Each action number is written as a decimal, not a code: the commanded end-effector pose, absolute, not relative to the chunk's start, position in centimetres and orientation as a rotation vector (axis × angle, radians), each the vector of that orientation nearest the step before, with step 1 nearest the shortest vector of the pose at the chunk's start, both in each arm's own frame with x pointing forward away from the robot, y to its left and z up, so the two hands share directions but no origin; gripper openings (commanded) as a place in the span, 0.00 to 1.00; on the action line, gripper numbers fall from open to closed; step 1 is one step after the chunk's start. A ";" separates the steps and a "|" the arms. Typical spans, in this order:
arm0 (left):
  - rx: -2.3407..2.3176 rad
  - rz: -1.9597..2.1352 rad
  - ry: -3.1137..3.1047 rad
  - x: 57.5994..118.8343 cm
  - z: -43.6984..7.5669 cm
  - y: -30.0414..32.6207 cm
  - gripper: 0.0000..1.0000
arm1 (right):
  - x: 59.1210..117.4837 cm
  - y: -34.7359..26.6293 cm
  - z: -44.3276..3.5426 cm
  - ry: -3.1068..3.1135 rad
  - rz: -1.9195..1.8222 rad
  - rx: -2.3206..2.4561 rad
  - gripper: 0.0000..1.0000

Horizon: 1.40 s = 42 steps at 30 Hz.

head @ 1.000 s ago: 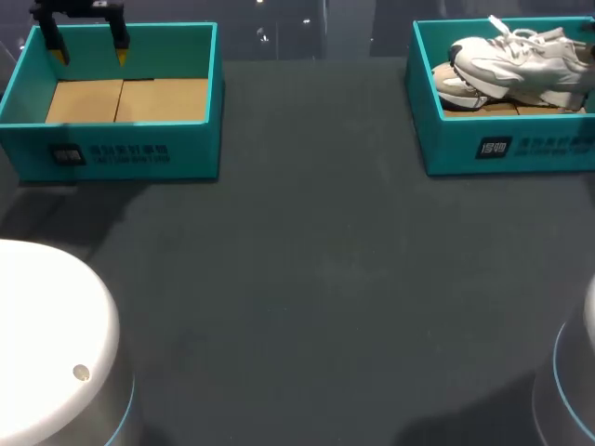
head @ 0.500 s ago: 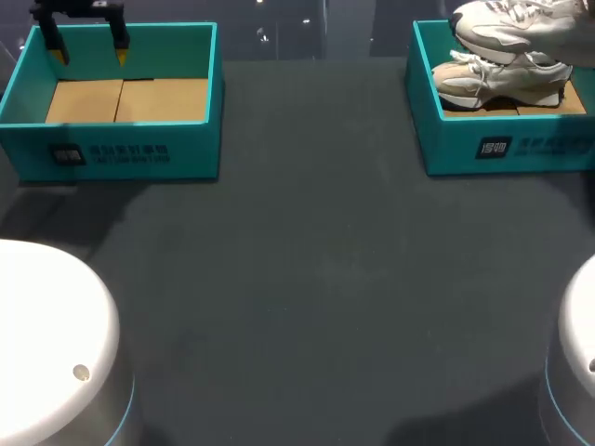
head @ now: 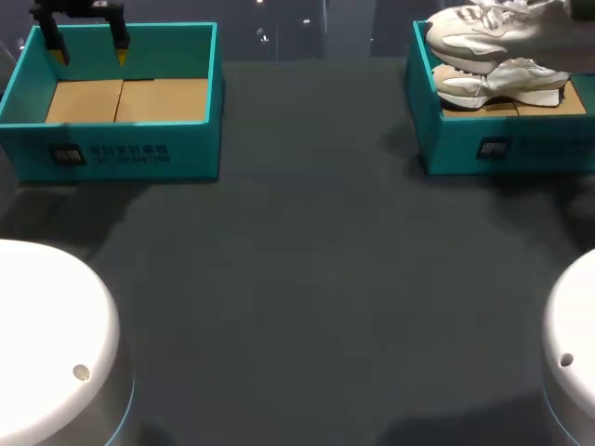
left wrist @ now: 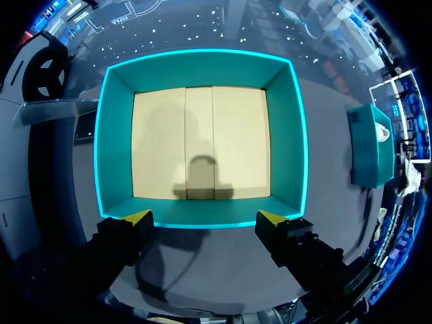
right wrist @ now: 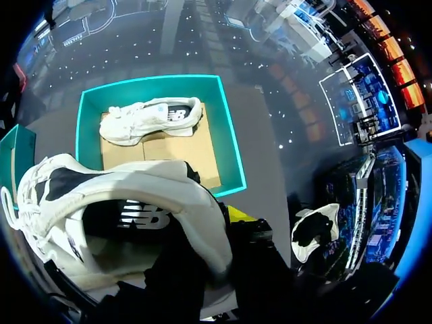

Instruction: Take the shoe out of the shoebox, open the shoe tongue, remove and reinsert the insole, then place the shoe into the shoebox

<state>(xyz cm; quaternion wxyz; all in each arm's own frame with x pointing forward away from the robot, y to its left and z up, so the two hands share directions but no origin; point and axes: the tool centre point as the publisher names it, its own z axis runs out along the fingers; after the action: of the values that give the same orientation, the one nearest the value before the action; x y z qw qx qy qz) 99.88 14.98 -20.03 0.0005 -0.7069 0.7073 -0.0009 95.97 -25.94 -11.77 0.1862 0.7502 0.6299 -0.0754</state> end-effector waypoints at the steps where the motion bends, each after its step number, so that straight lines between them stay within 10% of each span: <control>1: -2.220 -0.002 2.221 99.9 -20.0 15.0 1.00 | 91.1 -22.9 -10.8 1.667 -0.173 2.030 0.00; 42: -2.220 -0.002 2.221 99.9 -20.0 15.0 1.00 | 71.9 -7.4 -22.3 1.654 -0.226 2.042 0.00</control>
<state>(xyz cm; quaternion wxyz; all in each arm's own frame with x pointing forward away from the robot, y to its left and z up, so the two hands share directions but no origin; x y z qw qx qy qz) 99.87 14.98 -20.03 0.0005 -0.7069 0.7073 -0.0009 72.24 -7.66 -20.74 0.2417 0.7525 0.6057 -0.0918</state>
